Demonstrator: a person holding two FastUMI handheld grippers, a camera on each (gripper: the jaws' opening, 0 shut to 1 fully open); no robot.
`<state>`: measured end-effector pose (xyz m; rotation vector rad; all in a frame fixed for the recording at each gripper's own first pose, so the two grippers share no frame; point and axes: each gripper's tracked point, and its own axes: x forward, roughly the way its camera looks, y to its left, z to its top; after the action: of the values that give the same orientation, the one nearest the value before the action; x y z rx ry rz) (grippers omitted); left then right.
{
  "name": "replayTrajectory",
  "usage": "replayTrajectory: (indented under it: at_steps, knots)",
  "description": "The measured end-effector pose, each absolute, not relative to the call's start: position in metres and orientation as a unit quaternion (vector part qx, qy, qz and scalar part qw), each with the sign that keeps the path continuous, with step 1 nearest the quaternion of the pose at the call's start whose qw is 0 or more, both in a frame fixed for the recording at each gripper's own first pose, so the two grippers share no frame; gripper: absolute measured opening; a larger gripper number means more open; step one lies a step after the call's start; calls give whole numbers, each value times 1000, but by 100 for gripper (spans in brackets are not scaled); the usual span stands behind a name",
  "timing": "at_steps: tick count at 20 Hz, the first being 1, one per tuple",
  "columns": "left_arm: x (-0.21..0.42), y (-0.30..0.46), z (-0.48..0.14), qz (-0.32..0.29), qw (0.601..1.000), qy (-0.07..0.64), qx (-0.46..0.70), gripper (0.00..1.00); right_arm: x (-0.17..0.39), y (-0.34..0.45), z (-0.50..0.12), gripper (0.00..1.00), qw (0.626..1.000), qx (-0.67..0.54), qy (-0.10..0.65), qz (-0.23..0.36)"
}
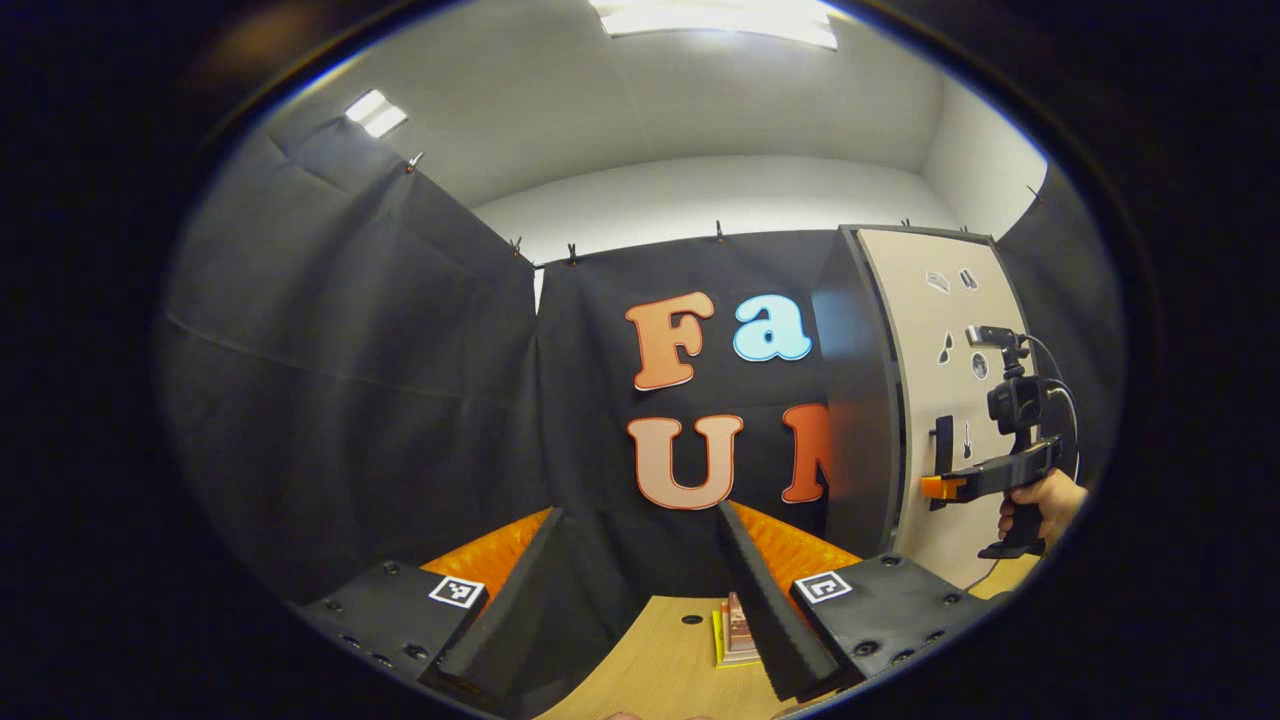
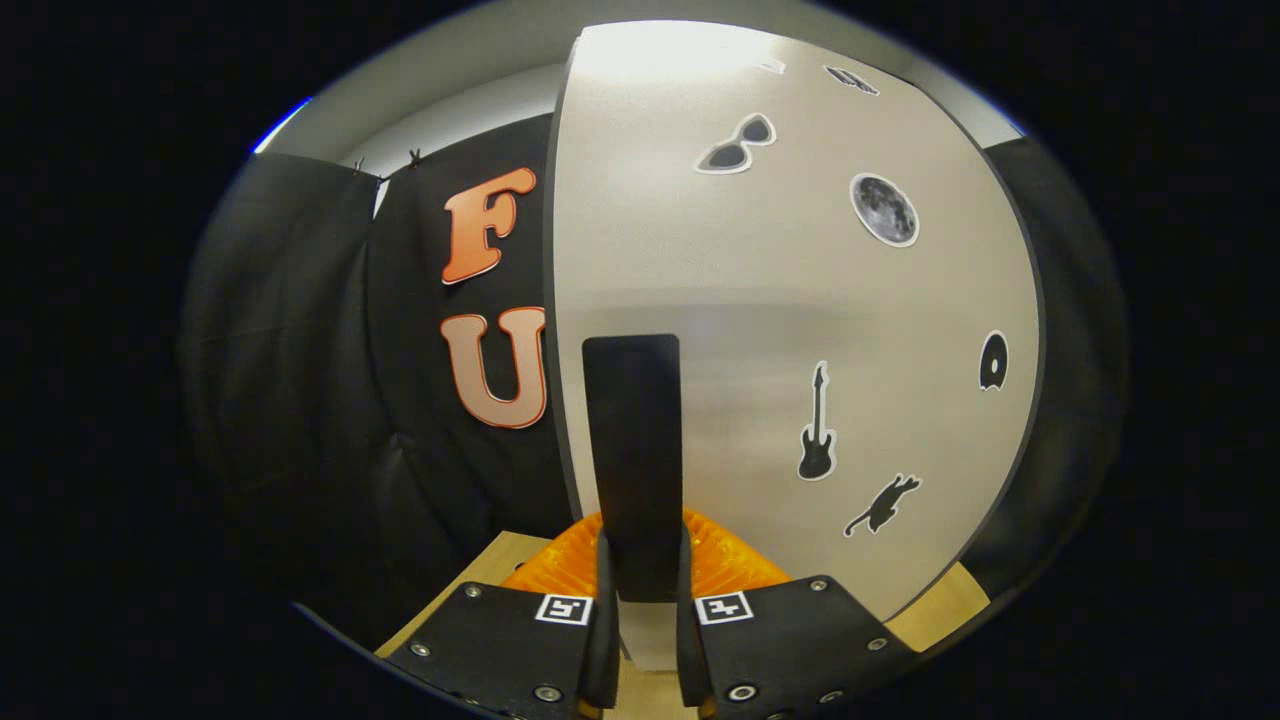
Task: Open the cabinet door with the right hand, grasp the bottle in the cabinet with the left hand and place it on the coaster, then close the cabinet door with the right hand.
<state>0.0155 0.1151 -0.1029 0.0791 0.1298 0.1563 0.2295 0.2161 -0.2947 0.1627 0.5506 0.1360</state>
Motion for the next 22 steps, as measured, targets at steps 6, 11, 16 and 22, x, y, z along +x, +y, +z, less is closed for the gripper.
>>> replayTrajectory:
  at_steps: [6,11,16,22]
  knots:
    - [3,77,-94,55,996,64,23,96,155,194,-265,23,957,92,246,123]
    - [7,47,-90,40,997,61,8,96,112,167,-251,26,961,82,226,138]
    - [4,15,-99,21,998,60,4,96,63,126,-230,23,963,106,196,152]
    - [14,-40,-101,-11,999,34,-7,96,31,88,-220,23,968,112,172,147]
